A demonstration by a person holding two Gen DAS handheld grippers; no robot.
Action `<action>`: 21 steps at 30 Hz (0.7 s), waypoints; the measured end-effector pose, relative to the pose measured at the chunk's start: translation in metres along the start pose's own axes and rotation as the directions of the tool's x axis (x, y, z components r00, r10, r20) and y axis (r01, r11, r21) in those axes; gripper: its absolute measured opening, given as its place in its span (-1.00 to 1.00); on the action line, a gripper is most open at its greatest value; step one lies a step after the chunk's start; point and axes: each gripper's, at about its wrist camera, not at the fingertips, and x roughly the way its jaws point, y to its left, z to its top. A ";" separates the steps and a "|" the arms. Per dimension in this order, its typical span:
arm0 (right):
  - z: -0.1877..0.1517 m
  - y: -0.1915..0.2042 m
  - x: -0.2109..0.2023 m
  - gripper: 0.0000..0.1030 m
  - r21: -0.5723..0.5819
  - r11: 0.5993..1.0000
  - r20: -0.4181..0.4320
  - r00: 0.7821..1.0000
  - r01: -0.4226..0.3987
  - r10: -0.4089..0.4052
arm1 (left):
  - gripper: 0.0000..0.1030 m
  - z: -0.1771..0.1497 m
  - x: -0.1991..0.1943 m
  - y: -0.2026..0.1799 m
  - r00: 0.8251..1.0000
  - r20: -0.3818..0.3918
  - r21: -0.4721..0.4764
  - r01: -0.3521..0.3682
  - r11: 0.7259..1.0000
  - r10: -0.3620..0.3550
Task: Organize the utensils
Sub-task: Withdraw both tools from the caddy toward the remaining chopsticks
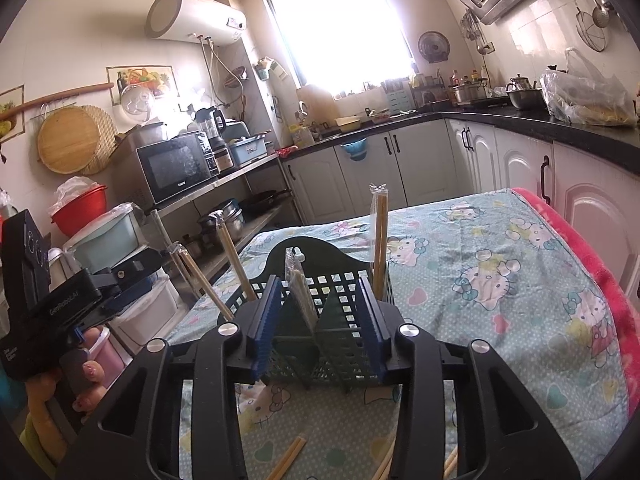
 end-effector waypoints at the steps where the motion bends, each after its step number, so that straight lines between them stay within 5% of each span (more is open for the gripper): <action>1: -0.001 0.000 -0.002 -0.24 -0.002 1.000 0.000 1.000 0.002 -0.002 | 0.45 -0.001 -0.001 0.002 1.000 -0.006 -0.006 -0.001 1.000 0.001; 11: -0.012 0.003 -0.014 -0.08 -0.023 0.999 -0.037 0.999 0.033 -0.034 | 0.72 -0.020 -0.011 0.009 0.998 -0.060 -0.012 -0.026 1.000 0.026; 21: -0.019 0.007 -0.037 0.00 -0.026 0.999 -0.066 0.997 0.037 -0.039 | 0.79 -0.036 -0.028 0.013 0.997 -0.072 -0.001 -0.029 1.000 0.029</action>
